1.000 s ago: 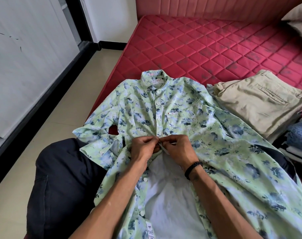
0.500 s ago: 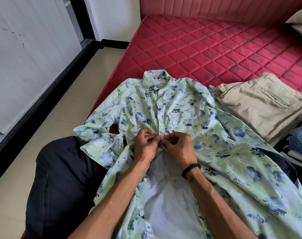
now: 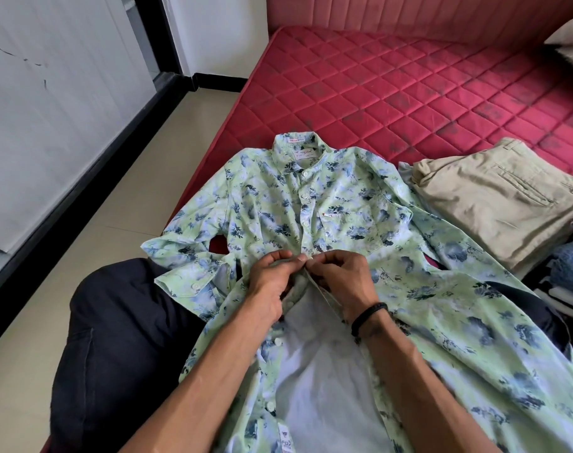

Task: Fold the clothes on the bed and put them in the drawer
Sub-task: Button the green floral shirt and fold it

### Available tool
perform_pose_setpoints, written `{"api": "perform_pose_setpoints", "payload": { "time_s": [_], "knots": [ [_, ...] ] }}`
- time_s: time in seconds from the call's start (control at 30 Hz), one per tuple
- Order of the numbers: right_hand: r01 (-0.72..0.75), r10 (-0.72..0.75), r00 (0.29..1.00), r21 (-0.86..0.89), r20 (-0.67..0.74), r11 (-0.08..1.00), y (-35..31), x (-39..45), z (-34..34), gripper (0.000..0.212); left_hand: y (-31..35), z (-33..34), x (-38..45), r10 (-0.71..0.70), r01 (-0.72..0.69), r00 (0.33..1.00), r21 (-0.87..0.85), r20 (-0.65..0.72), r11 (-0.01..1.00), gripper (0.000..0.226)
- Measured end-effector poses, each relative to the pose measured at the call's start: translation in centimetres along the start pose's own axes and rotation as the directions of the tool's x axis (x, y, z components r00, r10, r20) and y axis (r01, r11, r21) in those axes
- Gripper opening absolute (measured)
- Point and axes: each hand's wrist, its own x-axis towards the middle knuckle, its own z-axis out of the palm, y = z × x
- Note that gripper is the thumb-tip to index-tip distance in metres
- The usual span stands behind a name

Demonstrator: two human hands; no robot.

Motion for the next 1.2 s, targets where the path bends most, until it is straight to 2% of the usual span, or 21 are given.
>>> {"api": "perform_pose_setpoints", "payload": {
  "time_s": [0.07,0.13,0.27,0.33,0.4,0.53,0.63,0.7,0.8,0.83,0.9,1.0,1.07,1.2],
  "knots": [
    [-0.098,0.093,0.995,0.127,0.042,0.987,-0.5,0.5,-0.2,0.006,0.3,0.0,0.2,-0.01,0.01,1.0,0.004,0.011,1.0,0.026],
    [-0.098,0.091,0.994,0.107,0.066,0.989,-0.6,1.0,-0.3,0.007,0.5,0.0,0.2,0.03,-0.031,0.999,0.026,0.021,0.999,0.025],
    [0.044,-0.037,0.995,-0.073,0.09,0.996,-1.5,2.0,-0.2,0.012,1.0,0.5,0.7,0.139,-0.141,0.99,0.053,0.029,0.989,0.02],
    [0.154,-0.136,0.986,-0.219,0.095,0.963,-2.8,3.2,-0.1,0.02,1.9,1.1,1.9,0.156,-0.158,0.987,0.06,0.028,0.986,0.02],
    [0.238,-0.226,0.971,-0.369,0.076,0.898,-4.3,4.9,0.3,0.019,2.9,1.9,3.6,0.17,-0.171,0.985,0.048,0.027,0.984,0.02],
    [0.249,-0.224,0.968,-0.481,0.11,0.841,-6.2,6.6,1.5,0.011,4.2,2.4,6.3,0.203,-0.198,0.979,0.119,-0.024,0.973,0.023],
    [0.28,-0.267,0.958,-0.547,0.106,0.789,-5.9,4.7,1.3,0.026,4.0,1.4,7.0,0.239,-0.244,0.97,0.198,0.046,0.949,0.025],
    [0.307,-0.31,0.945,-0.595,0.101,0.743,-4.9,2.5,0.5,0.027,3.7,0.9,6.8,0.372,-0.369,0.926,0.369,0.067,0.853,0.022],
    [0.246,-0.223,0.967,-0.659,0.121,0.711,-2.5,0.1,0.0,0.029,3.5,0.6,5.3,0.634,-0.561,0.752,0.679,0.18,0.473,0.017],
    [0.22,-0.199,0.974,-0.687,0.111,0.692,-1.7,-0.1,0.0,0.034,3.5,0.6,4.3,0.674,-0.602,0.698,0.708,0.241,0.37,0.013],
    [0.203,-0.199,0.975,-0.754,0.098,0.624,-0.2,0.0,0.2,0.039,3.1,0.2,2.5,0.66,-0.66,0.645,0.715,0.385,0.228,0.006],
    [0.219,-0.254,0.963,-0.797,0.086,0.563,0.7,0.4,0.4,0.035,1.0,-1.3,1.2,0.53,-0.655,0.656,0.755,0.537,0.045,0.011],
    [0.233,-0.295,0.952,-0.821,0.082,0.521,1.0,0.6,0.7,0.029,-0.2,-2.0,1.4,0.51,-0.604,0.666,0.795,0.544,-0.058,0.018],
    [0.246,-0.342,0.936,-0.851,0.084,0.464,1.8,0.8,0.9,0.025,-0.6,-1.9,1.6,0.556,-0.522,0.683,0.849,0.473,-0.082,0.023]
  ]
}}
